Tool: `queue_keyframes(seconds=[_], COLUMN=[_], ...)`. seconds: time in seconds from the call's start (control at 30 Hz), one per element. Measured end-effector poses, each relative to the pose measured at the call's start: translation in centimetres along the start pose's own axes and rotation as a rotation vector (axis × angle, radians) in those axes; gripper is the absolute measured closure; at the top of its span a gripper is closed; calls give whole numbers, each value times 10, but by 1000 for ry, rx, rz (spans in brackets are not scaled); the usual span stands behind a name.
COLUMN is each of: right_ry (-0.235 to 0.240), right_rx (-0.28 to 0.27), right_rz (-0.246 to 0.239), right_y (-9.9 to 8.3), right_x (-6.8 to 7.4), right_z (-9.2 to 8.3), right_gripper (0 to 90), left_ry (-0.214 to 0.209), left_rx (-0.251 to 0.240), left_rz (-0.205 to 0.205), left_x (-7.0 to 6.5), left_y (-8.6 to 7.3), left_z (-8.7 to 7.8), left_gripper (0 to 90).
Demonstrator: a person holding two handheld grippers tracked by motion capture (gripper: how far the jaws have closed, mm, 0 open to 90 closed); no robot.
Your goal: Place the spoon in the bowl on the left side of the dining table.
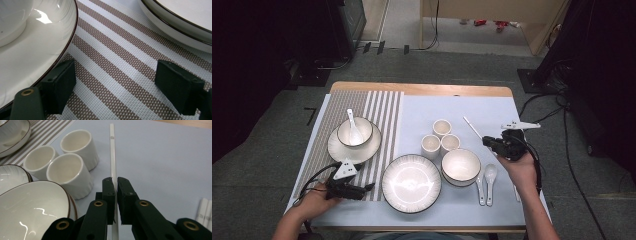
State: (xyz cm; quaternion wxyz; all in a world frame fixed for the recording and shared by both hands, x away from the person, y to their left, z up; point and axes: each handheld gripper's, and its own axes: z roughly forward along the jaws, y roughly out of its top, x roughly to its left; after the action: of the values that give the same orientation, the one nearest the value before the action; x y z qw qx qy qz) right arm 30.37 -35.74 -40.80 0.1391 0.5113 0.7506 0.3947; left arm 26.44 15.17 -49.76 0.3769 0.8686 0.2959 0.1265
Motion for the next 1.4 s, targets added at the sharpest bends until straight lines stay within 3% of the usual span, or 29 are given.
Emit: queue_keyframes(seconds=[0.47,0.6,0.9,1.4], right_ry=[44,84,98,128], right_rx=[8,-2,-8,-21], right_rz=[-40,-35,-84,-126], right_y=[11,13,20,32], right_x=[11,16,25,43], right_z=[3,3,5,5], right_gripper=[854,854,854,854], left_ry=[0,0,0,0], left_rx=[0,0,0,0], left_rz=[0,0,1,0], left_x=[0,0,0,0], left_y=[0,0,0,0], left_z=[0,0,0,0], left_gripper=[175,175,176,175])
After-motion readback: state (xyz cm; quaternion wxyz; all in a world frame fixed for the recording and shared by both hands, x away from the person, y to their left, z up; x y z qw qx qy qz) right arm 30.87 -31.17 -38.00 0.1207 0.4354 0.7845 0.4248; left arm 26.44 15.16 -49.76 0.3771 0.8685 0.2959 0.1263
